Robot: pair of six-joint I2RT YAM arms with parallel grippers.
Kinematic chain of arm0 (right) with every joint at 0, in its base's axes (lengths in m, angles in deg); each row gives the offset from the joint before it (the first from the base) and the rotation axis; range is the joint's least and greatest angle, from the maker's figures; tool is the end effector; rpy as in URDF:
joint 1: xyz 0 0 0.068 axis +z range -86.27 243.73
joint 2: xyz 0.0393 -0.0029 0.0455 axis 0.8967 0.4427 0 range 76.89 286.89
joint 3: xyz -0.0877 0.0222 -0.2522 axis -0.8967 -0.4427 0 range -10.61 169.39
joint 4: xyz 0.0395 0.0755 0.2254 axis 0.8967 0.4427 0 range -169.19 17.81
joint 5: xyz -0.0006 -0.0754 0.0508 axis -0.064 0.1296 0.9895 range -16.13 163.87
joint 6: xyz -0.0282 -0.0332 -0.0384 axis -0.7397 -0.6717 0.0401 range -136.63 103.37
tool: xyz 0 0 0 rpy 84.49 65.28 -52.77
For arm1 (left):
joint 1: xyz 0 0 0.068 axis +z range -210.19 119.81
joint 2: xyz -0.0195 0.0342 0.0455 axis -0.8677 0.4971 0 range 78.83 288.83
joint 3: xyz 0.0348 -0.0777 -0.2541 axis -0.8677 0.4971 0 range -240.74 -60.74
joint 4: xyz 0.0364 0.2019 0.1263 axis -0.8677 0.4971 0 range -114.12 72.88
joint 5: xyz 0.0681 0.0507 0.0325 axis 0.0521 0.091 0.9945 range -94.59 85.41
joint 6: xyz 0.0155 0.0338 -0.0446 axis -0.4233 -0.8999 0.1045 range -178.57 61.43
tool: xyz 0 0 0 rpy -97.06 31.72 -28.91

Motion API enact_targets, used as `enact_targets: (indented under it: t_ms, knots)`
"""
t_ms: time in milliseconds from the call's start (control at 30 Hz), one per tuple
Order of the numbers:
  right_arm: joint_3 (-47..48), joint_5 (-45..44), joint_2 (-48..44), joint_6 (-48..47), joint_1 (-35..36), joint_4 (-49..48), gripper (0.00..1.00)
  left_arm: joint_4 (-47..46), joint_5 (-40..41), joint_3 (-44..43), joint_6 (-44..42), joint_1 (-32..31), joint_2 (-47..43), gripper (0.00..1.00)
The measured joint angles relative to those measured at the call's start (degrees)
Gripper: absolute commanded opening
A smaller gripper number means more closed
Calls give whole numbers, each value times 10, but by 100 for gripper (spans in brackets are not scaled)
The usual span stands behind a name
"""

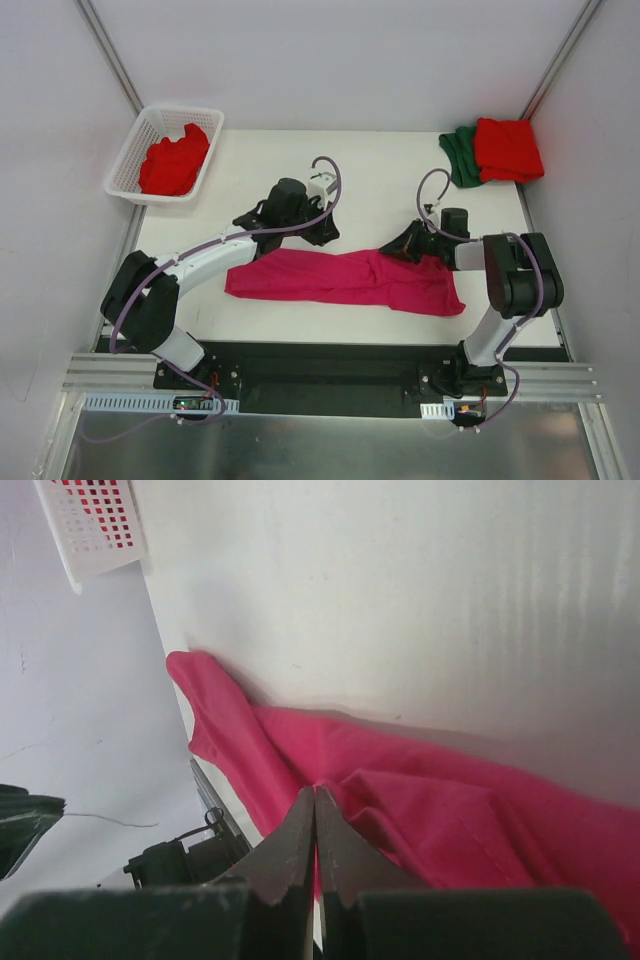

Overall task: Fold and stack the t-shirts
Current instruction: Fold the other side of the tshirt into a rectangle

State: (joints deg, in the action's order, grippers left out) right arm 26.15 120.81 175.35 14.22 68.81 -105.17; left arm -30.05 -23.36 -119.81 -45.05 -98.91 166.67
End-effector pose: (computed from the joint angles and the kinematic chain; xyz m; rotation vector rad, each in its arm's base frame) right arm 0.2959 0.0569 0.1420 0.0132 2.2323 1.2444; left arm 0.2562 -0.2225 0.2736 0.6668 1.9520 -0.9036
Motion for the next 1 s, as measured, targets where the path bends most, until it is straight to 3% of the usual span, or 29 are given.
enact_targets:
  t_ms: [233, 533, 767, 1000]
  knots:
    - [14, 4, 69, 13, 0, -25, 1, 7, 8, 0, 0, 6, 0, 0]
    - [15, 3, 59, 15, 0, -24, 1, 8, 10, 0, 0, 6, 0, 0]
    - [50, -40, -131, -29, 0, 120, 1, 8, -12, 0, 7, 6, -1, 0]
    - [132, -94, -280, -72, -36, 222, 1, -58, -109, 0, 70, 4, 41, 0]
